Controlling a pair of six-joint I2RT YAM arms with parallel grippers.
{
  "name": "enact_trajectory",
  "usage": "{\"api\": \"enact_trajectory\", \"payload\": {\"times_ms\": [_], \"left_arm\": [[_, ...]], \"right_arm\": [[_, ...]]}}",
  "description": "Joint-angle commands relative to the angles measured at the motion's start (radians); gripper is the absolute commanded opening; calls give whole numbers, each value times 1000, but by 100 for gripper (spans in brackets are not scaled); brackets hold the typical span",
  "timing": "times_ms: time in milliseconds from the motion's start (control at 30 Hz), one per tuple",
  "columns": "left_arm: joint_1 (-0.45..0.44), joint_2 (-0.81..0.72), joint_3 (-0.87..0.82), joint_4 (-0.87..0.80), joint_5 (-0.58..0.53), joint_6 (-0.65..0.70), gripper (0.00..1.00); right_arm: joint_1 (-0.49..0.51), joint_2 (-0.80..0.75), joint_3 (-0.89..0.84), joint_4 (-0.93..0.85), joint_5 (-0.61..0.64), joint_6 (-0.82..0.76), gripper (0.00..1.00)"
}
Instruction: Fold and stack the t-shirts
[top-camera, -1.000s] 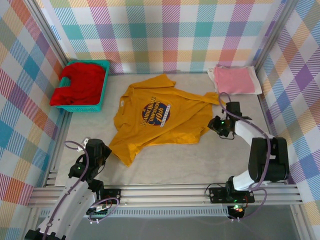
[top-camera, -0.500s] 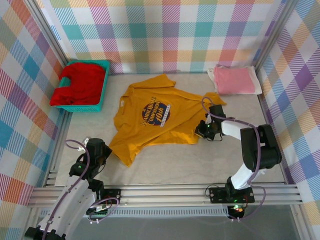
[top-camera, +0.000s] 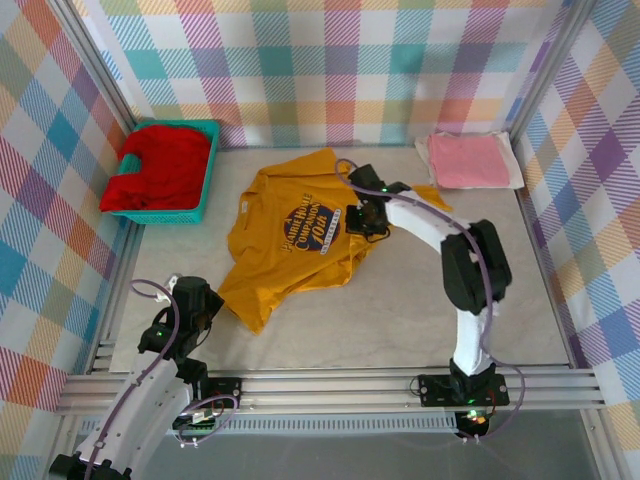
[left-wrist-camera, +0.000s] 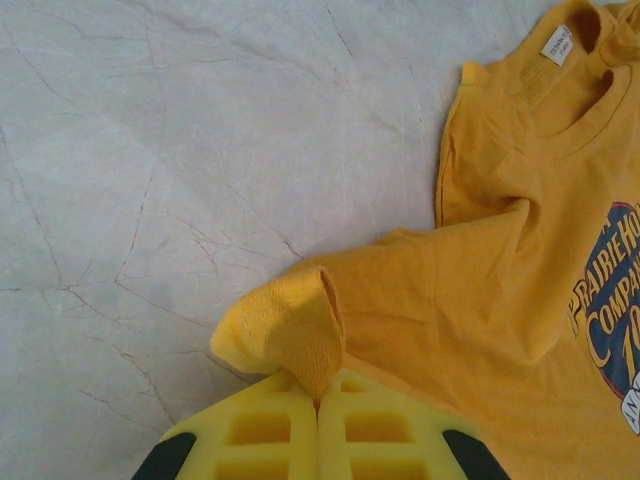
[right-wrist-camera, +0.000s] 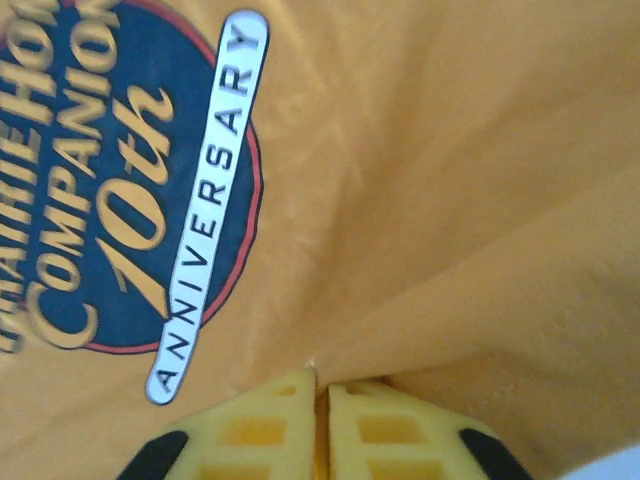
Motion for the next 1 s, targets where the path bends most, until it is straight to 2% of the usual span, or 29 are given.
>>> {"api": "enact_trajectory", "payload": {"times_ms": [0,100,333,467,533,633,867,967], "left_arm": [[16,6,4,5,-18,19,0],[16,15,6,10,-20,23,0],[17,19,4,10,-22,21,0],[17,8,-5,10,-20,17,0],[17,3,-10,13,-20,12,0],[17,0,-12,11,-17,9,0],[17,-4,-12,10,-18,9,0],[17,-3,-14,13,-17,6,0]], "right_arm": [[3,17,47,-85,-23,-27,22],[-29,-64,-41,55,-167,-9,39],[-206,-304,-377,282,-336,82,41],[-244,-273,-432,305,-423,70,40],[-245,-245,-453,356,-500,93,39],[-241,-209,-472,434,-552,134,36],[-230,-145,-465,489,-574,154,35],[-226,-116,-458,496,-581,164,31]]}}
